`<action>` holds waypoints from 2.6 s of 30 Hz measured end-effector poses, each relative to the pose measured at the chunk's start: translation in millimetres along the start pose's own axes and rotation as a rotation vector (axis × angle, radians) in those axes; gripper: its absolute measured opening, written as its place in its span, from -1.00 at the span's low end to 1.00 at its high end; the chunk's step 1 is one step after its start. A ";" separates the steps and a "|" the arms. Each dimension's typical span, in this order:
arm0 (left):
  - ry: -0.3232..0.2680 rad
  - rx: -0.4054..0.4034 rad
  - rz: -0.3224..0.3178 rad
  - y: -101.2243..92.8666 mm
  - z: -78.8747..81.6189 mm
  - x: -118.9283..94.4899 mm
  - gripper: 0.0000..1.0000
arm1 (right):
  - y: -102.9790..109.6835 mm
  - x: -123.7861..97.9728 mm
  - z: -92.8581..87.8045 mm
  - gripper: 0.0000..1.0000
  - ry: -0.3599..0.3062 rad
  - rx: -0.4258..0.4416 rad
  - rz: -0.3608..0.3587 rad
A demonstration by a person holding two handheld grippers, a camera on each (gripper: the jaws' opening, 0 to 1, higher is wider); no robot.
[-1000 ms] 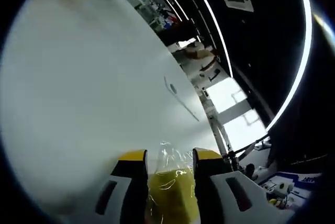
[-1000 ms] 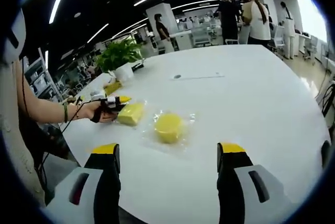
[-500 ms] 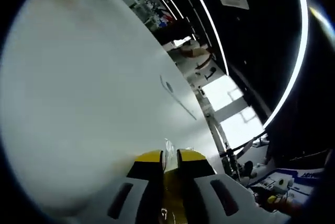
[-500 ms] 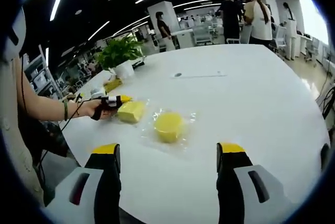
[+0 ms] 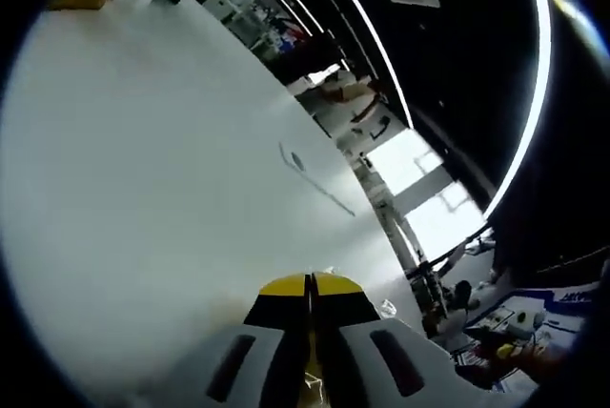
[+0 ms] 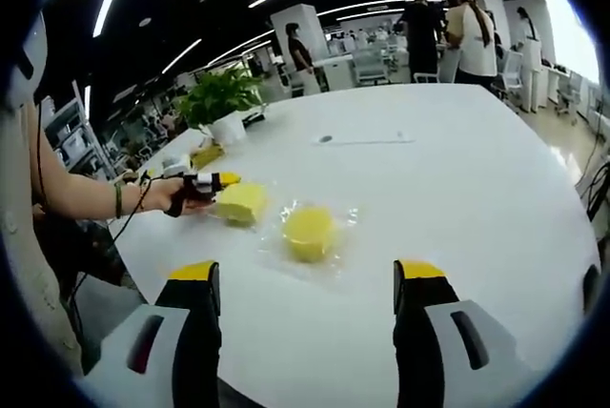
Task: Compare the silicone blocks by pressing each to a similar depth, holding the contact briefly, and releasing to observe deformation and rebound differences across the visible hardness samples.
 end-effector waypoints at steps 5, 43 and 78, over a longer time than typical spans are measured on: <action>0.007 0.080 0.010 -14.1 1.4 -5.1 -1.00 | 2.8 -3.2 4.0 0.31 -0.018 0.001 0.015; 0.063 0.491 0.071 -156.6 -50.7 -52.1 -1.00 | 45.0 -42.7 14.3 0.34 -0.156 -0.136 0.117; 0.073 0.765 -0.148 -283.6 -10.3 -108.2 -1.00 | 62.8 -24.1 119.6 0.49 -0.034 -0.577 0.410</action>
Point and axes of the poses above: the point that each gripper's makers call its tool centre point, and the gripper's own axes: x roughly forward along the fingers, y roughly to its left, z roughly out of its top, the point moved 7 cm from there along -x, roughly backward along the fingers, and after that the axes turned 6 degrees about y, right-handed, at the moved point
